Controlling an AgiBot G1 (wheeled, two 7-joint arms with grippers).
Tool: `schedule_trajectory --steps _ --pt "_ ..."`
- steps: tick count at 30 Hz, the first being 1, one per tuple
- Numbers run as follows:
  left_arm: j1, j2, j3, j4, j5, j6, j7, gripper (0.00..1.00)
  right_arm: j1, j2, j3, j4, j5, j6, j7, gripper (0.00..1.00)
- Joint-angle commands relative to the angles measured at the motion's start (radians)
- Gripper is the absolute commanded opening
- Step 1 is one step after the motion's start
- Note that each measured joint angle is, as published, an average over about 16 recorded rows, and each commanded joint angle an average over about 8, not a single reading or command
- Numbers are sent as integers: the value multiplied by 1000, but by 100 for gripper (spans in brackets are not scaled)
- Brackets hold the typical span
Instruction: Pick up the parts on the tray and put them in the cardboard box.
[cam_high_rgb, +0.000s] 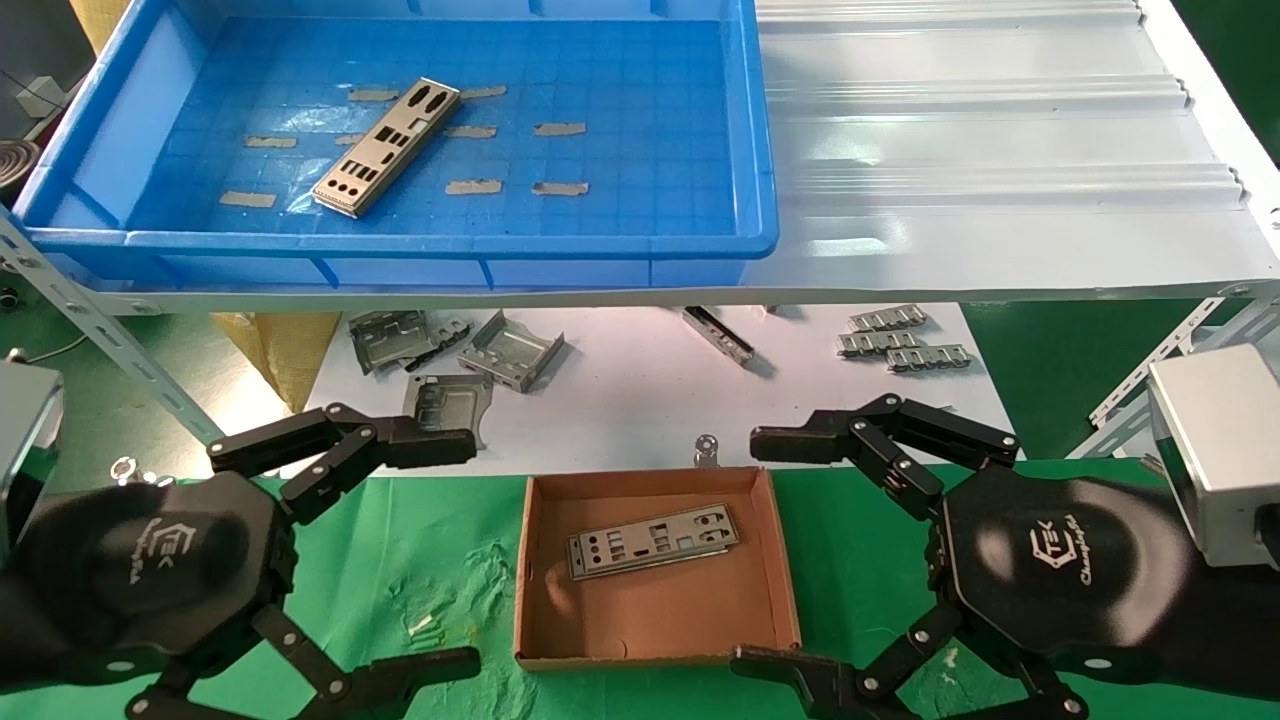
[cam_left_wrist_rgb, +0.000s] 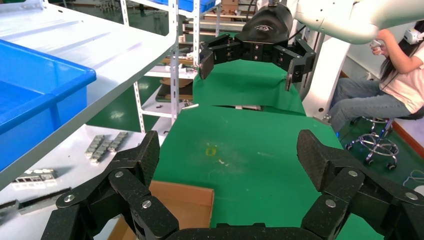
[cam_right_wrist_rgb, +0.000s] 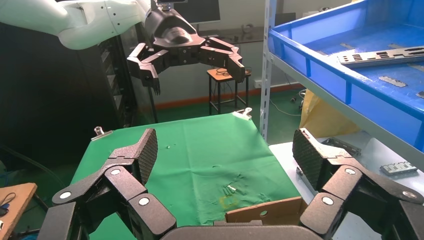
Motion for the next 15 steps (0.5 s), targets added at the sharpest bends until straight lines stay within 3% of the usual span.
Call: schedule_trajectory --steps 1,15 --pt "0 0 0 0 0 0 0 100 0 0 0 0 0 0 0 100" --pt "0 0 0 0 0 0 0 100 0 0 0 0 0 0 0 100"
